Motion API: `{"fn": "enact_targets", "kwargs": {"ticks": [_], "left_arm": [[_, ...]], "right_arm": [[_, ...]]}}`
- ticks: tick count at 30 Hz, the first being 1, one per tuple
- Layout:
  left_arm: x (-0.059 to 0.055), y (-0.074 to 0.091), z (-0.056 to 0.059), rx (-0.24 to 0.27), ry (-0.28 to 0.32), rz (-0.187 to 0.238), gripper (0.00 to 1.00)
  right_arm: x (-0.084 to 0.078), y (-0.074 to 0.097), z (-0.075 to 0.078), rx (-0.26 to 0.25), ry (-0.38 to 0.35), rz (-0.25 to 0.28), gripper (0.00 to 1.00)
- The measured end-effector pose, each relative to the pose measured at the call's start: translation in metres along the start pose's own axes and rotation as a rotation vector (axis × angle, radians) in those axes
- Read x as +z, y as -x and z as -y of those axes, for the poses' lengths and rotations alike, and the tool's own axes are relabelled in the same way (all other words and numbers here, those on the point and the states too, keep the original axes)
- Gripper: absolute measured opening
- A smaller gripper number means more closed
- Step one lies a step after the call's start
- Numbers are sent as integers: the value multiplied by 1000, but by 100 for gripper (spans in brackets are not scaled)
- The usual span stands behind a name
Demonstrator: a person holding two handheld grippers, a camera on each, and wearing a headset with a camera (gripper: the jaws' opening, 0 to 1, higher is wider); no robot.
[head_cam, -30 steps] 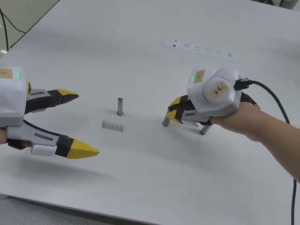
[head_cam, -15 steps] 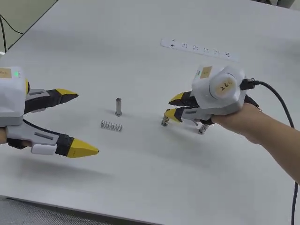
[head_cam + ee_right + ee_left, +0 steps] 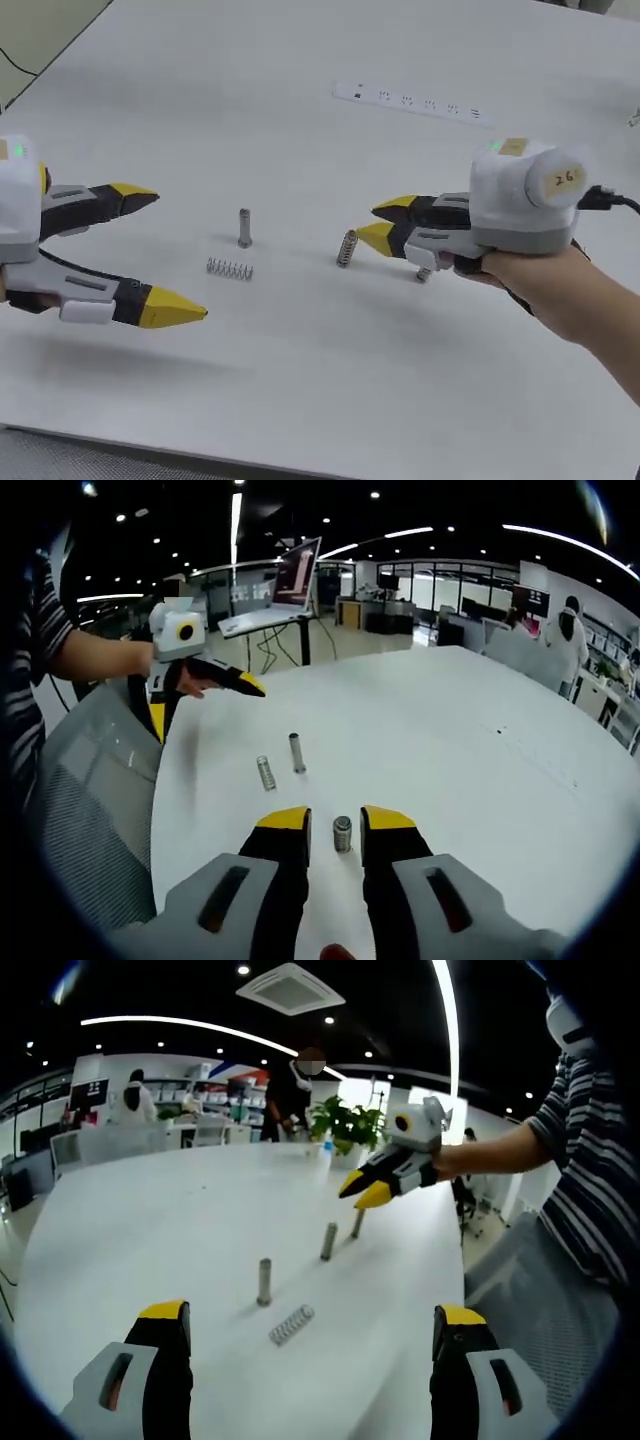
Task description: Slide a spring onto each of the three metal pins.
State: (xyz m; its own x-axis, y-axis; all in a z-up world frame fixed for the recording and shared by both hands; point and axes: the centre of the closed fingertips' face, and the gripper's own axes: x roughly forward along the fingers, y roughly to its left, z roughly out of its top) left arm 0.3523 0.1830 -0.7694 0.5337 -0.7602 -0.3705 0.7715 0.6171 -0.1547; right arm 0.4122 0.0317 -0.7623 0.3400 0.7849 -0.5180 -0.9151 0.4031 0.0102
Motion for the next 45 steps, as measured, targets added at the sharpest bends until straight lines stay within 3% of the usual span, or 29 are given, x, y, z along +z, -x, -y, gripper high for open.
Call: {"fn": "enact_targets", "kwargs": {"ticks": [4, 23, 45], "left_arm": [[1, -1, 0, 1, 4, 5, 98], [5, -4, 2, -4, 11, 12, 98], [1, -1, 2, -6, 11, 2, 98]], "right_arm": [[0, 7, -6, 2, -34, 29, 18], [-43, 25, -19, -11, -109, -5, 17], [-43, 15, -29, 16, -108, -19, 17]]}}
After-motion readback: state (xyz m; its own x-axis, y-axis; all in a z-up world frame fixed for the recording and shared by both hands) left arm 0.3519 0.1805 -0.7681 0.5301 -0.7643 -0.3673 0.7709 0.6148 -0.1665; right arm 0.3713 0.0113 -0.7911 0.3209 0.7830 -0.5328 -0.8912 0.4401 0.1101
